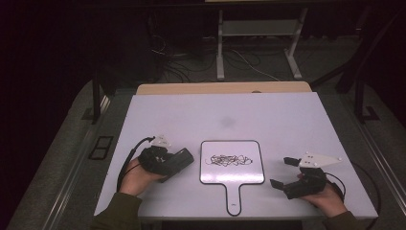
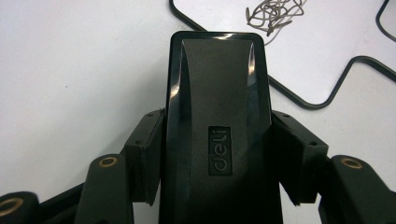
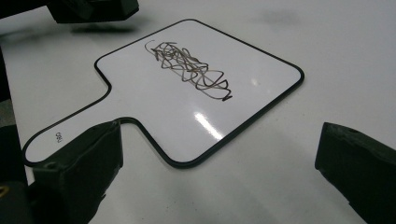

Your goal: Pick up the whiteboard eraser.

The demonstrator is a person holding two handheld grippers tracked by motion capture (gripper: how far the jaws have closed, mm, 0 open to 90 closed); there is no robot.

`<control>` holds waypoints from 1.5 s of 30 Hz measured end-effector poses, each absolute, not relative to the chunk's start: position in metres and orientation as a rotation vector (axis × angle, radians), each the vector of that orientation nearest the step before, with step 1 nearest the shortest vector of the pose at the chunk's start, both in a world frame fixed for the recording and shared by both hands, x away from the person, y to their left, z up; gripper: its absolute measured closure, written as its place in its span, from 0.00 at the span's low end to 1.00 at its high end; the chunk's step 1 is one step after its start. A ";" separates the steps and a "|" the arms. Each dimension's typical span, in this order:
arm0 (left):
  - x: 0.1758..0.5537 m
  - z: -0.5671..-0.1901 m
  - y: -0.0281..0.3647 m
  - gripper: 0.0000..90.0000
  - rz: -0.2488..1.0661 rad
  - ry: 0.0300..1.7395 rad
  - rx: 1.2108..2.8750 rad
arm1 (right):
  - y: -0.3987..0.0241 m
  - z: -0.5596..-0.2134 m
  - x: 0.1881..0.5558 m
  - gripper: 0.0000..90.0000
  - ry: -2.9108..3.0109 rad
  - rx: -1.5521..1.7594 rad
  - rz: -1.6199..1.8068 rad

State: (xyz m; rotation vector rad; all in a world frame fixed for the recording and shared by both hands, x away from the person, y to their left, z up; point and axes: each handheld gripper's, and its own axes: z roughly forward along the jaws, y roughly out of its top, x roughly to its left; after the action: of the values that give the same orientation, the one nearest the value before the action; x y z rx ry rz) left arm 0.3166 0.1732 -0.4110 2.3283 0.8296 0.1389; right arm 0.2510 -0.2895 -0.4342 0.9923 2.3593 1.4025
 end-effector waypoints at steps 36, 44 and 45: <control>0.341 -0.380 0.138 0.44 0.144 0.725 2.305 | -0.287 -0.437 0.252 0.00 2.368 1.009 1.404; 0.351 -0.371 0.124 0.44 0.135 0.685 2.319 | -0.287 -0.437 0.252 0.00 2.365 1.010 1.408; 0.352 -0.371 0.121 0.44 0.131 0.689 2.313 | -0.286 -0.437 0.252 0.00 2.365 1.010 1.408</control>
State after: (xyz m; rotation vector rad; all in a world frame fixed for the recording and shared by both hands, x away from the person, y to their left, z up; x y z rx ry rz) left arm 0.3518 0.1213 -0.3712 2.3127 0.6890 0.1315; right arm 0.2524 -0.2865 -0.4372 1.0095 2.3651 1.4084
